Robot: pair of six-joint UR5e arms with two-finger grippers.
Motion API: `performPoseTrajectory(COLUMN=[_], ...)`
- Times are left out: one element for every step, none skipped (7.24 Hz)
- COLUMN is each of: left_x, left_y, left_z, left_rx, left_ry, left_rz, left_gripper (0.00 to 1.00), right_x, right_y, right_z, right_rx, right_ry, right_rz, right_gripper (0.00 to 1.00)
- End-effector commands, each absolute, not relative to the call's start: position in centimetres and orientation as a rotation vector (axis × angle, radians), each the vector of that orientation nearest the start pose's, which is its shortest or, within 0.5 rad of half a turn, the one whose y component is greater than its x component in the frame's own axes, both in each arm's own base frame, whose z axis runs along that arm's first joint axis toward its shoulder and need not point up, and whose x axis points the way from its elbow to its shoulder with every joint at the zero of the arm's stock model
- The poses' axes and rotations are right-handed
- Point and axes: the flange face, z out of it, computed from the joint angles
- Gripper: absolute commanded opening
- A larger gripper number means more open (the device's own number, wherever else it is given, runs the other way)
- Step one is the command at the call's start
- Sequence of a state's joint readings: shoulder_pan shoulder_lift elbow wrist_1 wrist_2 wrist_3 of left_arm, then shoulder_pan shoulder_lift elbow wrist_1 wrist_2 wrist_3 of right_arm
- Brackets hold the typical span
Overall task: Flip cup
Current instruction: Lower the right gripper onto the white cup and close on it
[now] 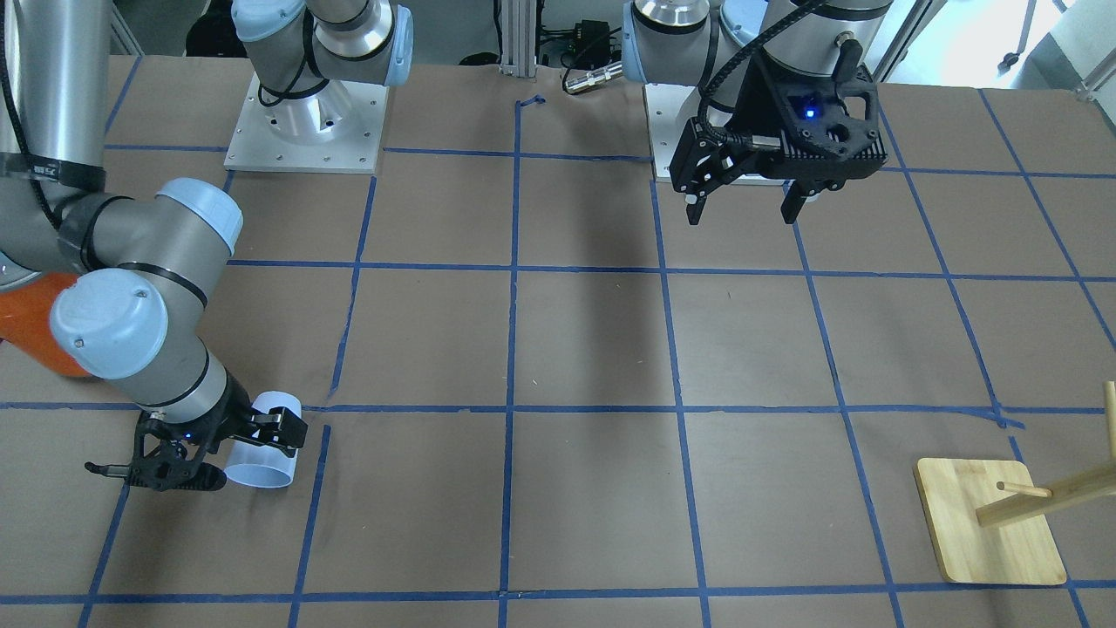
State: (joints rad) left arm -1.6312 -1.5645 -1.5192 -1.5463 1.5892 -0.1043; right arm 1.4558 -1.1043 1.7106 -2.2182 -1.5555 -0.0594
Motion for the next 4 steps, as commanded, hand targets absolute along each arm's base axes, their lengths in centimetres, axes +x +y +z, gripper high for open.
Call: performPoseTrajectory(left_x=[-16.09, -16.17, -16.16, -16.09], left_y=[-48.72, -48.74, -48.70, -48.71], left_z=[52.01, 51.86, 52.01, 51.94], left_rx=[-0.071, -0.068, -0.068, -0.071], left_ry=[3.127, 3.127, 3.127, 3.126], left_rz=[-0.134, -0.129, -0.134, -0.132], left_gripper=[1.00, 1.00, 1.00, 1.00], right_x=[6.24, 6.23, 6.22, 6.20], right_y=[-63.45, -63.50, -63.59, -63.78], right_z=[19.67, 19.72, 19.32, 18.92], right_rx=[0.088, 0.086, 0.086, 0.083], right_ry=[3.128, 3.128, 3.128, 3.128], right_rz=[-0.067, -0.069, -0.062, -0.074], right_gripper=[1.00, 1.00, 1.00, 1.00])
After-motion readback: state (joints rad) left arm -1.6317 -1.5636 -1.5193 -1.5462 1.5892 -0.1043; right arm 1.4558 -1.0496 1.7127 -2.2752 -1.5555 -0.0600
